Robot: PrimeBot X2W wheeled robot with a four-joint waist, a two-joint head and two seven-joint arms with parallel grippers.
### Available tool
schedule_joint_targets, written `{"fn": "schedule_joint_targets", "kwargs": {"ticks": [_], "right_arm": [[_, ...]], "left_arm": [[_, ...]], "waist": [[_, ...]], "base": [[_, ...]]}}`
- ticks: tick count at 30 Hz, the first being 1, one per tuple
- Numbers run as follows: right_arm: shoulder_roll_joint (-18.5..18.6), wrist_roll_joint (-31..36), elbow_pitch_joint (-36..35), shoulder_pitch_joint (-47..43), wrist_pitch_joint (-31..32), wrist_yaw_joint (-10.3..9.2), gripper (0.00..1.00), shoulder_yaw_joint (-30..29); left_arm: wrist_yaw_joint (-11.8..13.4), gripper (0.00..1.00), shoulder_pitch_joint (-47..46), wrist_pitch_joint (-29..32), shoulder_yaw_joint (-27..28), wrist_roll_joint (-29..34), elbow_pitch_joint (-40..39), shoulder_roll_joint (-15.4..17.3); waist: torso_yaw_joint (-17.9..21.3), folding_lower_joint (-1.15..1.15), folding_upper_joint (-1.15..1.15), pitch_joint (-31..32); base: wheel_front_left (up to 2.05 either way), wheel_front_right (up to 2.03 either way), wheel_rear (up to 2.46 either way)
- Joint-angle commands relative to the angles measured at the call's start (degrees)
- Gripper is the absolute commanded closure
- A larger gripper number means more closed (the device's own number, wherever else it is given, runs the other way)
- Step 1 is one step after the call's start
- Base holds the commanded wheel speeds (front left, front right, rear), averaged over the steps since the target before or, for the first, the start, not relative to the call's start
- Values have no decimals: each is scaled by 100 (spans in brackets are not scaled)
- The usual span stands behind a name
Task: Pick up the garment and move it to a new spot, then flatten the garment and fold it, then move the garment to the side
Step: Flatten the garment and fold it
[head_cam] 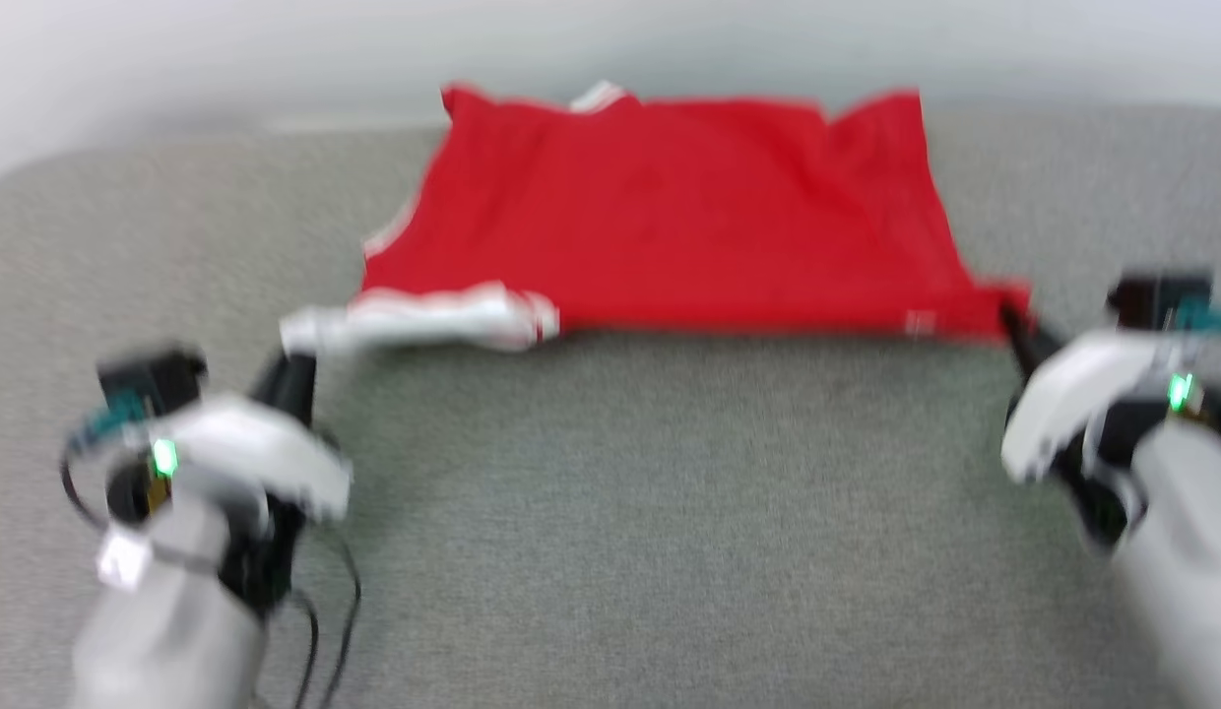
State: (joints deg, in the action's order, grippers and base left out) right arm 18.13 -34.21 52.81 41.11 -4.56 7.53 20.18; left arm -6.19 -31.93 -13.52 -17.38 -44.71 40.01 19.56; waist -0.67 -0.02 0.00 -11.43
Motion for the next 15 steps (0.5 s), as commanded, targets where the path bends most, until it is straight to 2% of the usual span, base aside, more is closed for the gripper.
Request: {"fn": "schedule_joint_targets", "kwargs": {"ticks": [1, 8, 15], "right_arm": [[53, -83, -43, -230, -29, -8, 100, 11], [177, -325, -515, -1512, -138, -10, 100, 12], [209, -318, -1271, -2814, -179, -10, 100, -250]], "left_arm": [[61, 100, 238, -36, 23, -38, -42, 49], [426, 100, 1757, 3, 176, -276, -747, 164], [1058, 100, 3233, 280, 276, -419, -1906, 328]], "waist": [[-140, 2, 0, 433], [-170, 2, 0, 871], [-224, 2, 0, 1192]], "base": [[0, 0, 0], [0, 0, 0], [0, 0, 0]]}}
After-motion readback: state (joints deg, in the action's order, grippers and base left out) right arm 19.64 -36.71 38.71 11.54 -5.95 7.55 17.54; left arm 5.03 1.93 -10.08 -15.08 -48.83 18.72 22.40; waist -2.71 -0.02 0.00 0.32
